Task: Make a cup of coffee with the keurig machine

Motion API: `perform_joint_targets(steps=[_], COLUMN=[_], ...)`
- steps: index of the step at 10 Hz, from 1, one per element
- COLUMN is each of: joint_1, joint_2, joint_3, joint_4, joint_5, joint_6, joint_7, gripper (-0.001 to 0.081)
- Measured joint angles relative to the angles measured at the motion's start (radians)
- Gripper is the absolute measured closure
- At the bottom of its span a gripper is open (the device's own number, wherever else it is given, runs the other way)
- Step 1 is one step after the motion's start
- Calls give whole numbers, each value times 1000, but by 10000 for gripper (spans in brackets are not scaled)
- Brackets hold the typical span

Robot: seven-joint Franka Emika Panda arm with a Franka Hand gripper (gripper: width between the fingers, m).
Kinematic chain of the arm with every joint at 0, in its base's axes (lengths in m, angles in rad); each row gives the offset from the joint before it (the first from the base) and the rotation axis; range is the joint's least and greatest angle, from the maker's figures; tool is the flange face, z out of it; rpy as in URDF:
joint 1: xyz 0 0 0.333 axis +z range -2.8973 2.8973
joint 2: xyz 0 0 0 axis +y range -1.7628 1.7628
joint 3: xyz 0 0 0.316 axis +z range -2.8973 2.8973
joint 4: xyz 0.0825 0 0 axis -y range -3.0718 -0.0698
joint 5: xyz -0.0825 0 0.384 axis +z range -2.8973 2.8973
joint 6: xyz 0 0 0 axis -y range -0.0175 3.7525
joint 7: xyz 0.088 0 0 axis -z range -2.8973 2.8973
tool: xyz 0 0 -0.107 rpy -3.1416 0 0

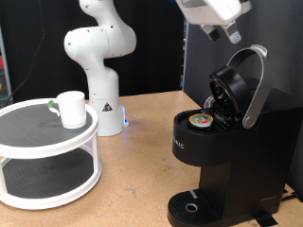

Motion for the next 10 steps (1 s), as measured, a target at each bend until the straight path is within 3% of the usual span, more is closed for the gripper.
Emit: perform_joint_targets(steps=[5,6,7,8,9,10], joint_1=[14,18,20,20,21,21], joint_2=[30,32,33,34,39,46], joint_3=[106,127,147,164,179,192], joint_4=[30,32,34,37,40,43], joint_5=[-6,-7,-11,-19,-32,-52], joint_6=[81,99,111,115,116,116], joint_7=[105,121,137,155,172,192], gripper=[25,161,161,327,327,522])
